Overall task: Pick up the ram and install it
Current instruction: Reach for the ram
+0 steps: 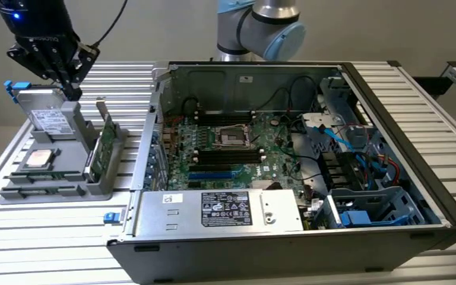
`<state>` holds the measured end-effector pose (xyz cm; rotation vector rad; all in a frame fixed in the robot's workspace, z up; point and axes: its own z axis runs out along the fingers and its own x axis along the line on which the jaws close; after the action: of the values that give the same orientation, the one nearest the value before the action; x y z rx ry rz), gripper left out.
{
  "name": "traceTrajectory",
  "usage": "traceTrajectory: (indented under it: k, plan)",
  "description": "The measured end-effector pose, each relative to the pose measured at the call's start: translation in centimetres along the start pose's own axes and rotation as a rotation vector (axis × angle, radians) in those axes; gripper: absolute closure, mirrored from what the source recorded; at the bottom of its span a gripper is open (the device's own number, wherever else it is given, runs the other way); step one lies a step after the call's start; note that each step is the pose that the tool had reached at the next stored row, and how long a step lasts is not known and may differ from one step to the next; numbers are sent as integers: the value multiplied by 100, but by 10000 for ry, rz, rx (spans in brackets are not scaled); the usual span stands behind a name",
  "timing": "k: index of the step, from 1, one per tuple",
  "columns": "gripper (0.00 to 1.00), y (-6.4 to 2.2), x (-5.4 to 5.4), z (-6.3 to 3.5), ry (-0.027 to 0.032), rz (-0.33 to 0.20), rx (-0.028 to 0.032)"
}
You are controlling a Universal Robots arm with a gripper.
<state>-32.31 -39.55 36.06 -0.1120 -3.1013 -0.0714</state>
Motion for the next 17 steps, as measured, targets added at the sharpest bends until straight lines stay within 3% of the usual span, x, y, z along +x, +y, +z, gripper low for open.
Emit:
traceTrajectory:
  k: [12,17]
  plan:
    - [90,-45,540,100,5,-6,1]
    - [90,-146,678,111,6,-27,2]
